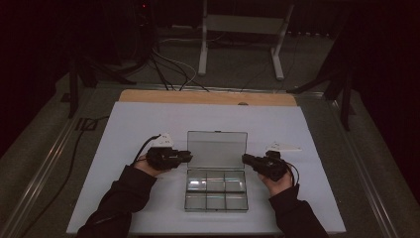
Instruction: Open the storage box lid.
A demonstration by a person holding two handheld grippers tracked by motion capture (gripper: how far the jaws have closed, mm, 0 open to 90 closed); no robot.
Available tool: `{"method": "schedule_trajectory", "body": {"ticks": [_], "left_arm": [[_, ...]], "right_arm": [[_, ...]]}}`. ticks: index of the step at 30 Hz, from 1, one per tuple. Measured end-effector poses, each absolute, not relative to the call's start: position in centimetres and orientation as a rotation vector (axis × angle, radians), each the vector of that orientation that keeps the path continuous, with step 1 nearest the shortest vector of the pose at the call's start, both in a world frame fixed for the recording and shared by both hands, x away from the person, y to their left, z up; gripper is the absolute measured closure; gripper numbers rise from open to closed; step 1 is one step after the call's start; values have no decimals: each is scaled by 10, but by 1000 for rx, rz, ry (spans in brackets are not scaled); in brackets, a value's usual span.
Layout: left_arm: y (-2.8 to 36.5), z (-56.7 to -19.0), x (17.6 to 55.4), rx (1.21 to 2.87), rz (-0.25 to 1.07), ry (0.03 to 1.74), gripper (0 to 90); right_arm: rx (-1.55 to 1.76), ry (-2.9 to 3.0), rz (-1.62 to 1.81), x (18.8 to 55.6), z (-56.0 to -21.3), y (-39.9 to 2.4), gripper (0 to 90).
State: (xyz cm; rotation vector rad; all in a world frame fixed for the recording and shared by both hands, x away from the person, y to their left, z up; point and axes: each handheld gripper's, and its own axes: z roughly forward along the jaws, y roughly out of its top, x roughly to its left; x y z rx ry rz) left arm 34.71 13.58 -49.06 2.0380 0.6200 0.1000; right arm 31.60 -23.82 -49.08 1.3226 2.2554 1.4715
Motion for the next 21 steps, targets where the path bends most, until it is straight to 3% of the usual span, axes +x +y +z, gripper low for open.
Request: {"method": "schedule_trajectory", "body": {"ticks": [21], "left_arm": [[133,-497,354,2033,20,689,742]], "right_arm": [[1394,2258,1466,321,-495,-236,779]]}}
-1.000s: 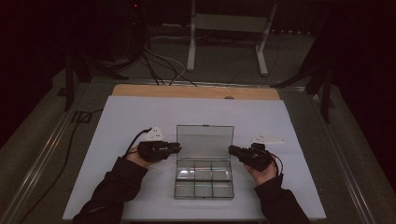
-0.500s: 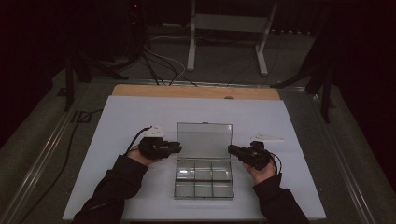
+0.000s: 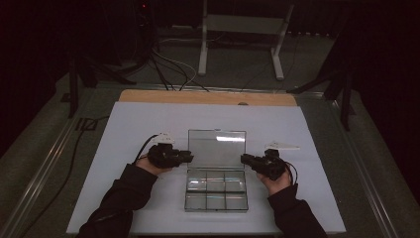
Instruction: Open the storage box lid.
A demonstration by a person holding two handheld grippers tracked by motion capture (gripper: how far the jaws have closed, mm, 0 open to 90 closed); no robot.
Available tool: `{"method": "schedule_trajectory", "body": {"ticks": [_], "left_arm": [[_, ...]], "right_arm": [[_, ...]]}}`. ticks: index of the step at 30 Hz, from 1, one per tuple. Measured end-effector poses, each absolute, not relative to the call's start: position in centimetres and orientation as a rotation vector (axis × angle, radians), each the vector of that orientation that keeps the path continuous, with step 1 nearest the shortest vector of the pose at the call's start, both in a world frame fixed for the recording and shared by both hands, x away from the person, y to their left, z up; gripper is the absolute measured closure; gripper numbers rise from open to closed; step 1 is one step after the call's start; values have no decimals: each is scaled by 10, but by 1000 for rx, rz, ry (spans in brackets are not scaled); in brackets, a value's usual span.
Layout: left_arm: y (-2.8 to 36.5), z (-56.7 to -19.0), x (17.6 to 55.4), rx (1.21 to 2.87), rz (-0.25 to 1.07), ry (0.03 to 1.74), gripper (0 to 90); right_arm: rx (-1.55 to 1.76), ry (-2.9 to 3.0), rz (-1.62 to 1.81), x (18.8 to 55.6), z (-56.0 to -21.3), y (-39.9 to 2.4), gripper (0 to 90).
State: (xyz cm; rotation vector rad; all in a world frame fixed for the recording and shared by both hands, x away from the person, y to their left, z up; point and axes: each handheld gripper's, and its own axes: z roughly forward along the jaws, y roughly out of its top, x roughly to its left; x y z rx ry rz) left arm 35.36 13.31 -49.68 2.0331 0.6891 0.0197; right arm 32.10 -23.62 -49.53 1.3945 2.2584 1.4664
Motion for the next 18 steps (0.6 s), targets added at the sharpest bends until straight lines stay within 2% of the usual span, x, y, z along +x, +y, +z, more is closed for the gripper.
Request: {"method": "schedule_trajectory", "body": {"ticks": [18], "left_arm": [[131,-505,357,2040,-74,765,670]], "right_arm": [[1479,2268,1434,325,-501,-232,714]]}}
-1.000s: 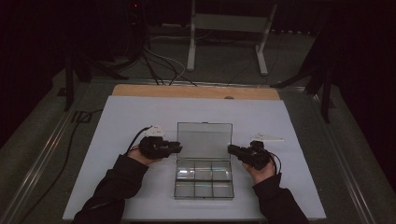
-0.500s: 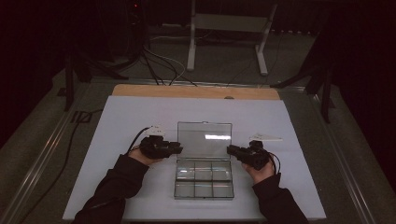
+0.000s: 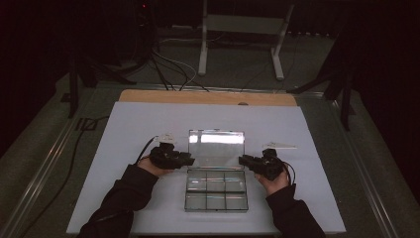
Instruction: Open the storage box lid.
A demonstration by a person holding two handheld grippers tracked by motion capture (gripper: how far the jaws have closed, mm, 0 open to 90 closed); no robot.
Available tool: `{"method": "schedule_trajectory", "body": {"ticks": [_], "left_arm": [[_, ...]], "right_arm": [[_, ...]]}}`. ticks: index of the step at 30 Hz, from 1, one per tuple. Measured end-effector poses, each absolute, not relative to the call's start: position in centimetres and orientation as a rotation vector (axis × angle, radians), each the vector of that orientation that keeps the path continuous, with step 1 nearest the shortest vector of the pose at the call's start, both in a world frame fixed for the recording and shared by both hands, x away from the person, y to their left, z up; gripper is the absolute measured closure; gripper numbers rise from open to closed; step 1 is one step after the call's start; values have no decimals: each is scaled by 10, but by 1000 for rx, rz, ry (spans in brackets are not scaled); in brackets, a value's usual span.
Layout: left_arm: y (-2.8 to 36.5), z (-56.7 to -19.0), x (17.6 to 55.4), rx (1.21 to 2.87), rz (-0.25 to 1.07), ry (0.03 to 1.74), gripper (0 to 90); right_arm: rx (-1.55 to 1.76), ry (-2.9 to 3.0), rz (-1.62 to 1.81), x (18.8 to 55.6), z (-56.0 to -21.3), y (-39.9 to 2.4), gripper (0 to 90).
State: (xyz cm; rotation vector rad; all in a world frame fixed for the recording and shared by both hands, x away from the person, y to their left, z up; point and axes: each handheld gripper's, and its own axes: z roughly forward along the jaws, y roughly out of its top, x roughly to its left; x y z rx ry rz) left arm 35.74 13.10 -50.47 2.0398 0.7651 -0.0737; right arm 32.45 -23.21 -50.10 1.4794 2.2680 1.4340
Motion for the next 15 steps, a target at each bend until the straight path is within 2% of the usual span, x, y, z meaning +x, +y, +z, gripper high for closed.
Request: {"method": "schedule_trajectory", "body": {"ticks": [15], "left_arm": [[131,-508,363,2052,-203,890,635]], "right_arm": [[1621,2263,1434,328,-507,-233,683]]}}
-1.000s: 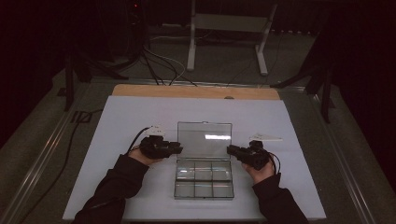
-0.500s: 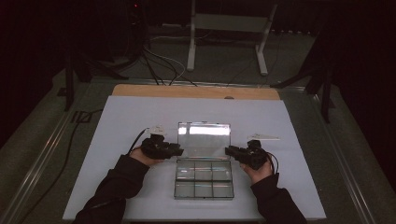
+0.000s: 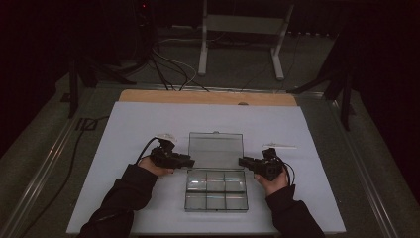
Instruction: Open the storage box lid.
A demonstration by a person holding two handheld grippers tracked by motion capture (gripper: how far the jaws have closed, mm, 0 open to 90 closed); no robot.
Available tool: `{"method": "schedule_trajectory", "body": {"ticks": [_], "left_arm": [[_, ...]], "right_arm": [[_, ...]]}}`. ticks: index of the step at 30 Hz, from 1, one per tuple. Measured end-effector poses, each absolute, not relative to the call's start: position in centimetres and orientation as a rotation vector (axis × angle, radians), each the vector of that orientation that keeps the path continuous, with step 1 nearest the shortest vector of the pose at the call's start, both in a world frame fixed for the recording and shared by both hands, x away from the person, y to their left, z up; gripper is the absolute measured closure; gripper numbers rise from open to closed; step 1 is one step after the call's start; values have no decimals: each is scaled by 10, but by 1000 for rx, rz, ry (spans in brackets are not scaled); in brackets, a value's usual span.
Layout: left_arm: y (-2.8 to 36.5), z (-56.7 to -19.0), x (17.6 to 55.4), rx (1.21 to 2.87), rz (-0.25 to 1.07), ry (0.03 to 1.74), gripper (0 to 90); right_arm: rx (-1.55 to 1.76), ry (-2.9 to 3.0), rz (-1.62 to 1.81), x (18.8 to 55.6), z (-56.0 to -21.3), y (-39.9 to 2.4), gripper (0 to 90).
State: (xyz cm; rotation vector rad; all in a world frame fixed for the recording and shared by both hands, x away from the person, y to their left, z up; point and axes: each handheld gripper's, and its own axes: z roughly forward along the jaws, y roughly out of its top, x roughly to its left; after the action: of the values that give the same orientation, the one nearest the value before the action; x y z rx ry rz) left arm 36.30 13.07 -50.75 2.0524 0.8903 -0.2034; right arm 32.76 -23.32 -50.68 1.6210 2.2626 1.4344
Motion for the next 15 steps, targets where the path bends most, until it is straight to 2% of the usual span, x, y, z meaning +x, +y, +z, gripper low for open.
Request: {"method": "schedule_trajectory", "body": {"ticks": [4,10,15], "left_arm": [[131,-509,364,2045,-222,908,627],[133,-513,369,2015,-329,1038,574],[131,-512,368,2027,-306,1048,548]], "right_arm": [[1638,2263,1419,328,-507,-233,676],[1677,2264,1401,329,-510,-234,695],[1702,2273,1392,330,-513,-234,696]]}}
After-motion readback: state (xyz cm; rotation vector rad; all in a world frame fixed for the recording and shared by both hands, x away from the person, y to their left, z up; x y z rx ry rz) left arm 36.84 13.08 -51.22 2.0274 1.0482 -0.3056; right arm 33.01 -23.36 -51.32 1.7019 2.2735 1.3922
